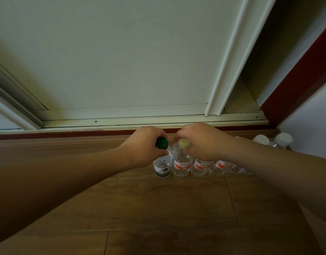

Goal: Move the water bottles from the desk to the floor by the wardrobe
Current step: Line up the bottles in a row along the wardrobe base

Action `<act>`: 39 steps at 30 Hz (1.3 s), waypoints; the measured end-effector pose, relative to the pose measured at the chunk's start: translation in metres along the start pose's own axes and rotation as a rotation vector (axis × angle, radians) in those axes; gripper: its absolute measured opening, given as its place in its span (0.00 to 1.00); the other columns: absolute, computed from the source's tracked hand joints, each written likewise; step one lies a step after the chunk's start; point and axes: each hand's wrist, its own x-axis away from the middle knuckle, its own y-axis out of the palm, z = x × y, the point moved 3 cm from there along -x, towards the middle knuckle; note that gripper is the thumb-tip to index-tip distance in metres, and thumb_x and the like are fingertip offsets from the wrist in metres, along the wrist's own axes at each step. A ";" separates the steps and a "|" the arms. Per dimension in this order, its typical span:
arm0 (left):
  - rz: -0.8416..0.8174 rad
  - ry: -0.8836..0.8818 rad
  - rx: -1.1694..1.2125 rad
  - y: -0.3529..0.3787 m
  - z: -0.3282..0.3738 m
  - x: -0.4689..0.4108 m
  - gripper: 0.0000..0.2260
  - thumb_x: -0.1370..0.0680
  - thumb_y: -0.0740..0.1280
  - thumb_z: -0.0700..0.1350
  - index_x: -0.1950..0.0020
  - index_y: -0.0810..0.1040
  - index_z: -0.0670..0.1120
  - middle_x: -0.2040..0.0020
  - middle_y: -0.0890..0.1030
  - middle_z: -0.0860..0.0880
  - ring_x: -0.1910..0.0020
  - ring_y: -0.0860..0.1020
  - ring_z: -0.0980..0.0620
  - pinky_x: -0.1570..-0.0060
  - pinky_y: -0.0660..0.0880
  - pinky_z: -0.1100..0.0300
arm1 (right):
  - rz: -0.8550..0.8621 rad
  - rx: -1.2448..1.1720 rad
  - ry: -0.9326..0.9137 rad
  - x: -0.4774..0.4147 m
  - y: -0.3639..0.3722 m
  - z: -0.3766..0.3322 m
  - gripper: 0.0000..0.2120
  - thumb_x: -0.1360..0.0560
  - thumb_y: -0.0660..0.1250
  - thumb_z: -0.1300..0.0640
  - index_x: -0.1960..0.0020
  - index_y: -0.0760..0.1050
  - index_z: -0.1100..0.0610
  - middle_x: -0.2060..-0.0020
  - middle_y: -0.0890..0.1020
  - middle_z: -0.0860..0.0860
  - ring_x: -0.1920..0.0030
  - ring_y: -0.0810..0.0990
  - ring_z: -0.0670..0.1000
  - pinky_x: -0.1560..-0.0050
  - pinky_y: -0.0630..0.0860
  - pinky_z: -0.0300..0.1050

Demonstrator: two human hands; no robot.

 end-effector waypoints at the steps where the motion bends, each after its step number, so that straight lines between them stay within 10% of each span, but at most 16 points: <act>1: 0.000 0.002 0.000 0.000 0.000 0.000 0.14 0.27 0.75 0.49 0.42 0.79 0.50 0.52 0.79 0.55 0.56 0.75 0.59 0.58 0.70 0.69 | -0.005 0.000 0.004 -0.001 0.000 0.000 0.18 0.26 0.68 0.56 0.37 0.76 0.48 0.44 0.79 0.45 0.45 0.77 0.48 0.45 0.76 0.47; 39: 0.005 0.025 -0.019 0.000 -0.002 0.000 0.17 0.27 0.75 0.48 0.40 0.79 0.50 0.52 0.77 0.57 0.56 0.74 0.59 0.60 0.67 0.73 | -0.005 0.017 0.067 -0.006 0.004 0.009 0.18 0.27 0.68 0.50 0.38 0.75 0.47 0.47 0.81 0.47 0.48 0.78 0.50 0.49 0.78 0.52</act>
